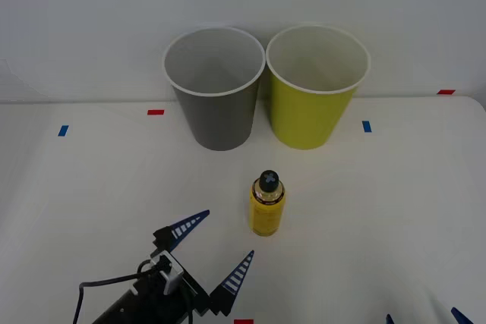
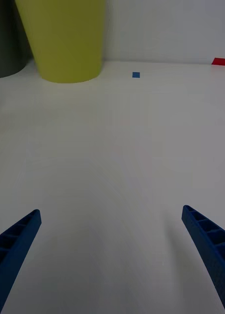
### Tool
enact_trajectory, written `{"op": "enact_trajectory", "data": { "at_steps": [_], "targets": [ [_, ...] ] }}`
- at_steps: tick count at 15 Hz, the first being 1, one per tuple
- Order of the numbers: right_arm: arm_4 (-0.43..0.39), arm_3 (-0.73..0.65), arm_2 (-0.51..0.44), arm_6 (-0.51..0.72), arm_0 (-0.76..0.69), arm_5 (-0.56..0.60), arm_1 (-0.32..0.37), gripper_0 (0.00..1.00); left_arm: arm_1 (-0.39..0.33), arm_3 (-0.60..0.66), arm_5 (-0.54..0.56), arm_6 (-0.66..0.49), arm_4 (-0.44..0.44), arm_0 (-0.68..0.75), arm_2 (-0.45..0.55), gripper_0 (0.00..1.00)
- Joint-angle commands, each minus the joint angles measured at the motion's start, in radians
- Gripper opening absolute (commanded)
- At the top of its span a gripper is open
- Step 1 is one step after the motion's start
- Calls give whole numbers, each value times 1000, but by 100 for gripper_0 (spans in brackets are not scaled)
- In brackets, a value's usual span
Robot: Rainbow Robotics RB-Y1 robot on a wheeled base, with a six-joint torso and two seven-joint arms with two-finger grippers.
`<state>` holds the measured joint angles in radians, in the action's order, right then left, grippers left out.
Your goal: Put cans in the gray bin and PET bottles in the light green bin.
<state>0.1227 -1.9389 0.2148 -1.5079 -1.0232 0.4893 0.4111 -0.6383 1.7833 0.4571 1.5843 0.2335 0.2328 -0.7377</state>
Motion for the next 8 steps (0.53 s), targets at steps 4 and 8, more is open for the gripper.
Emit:
{"op": "enact_trajectory", "data": {
  "at_steps": [4,8],
  "targets": [
    [0,0,0,0,0,0,0,100,55,-10,-83,5,23,-89,-5,100],
    [0,0,0,0,0,0,0,100,82,-10,-149,5,10,-125,-5,100]
  ]
}}
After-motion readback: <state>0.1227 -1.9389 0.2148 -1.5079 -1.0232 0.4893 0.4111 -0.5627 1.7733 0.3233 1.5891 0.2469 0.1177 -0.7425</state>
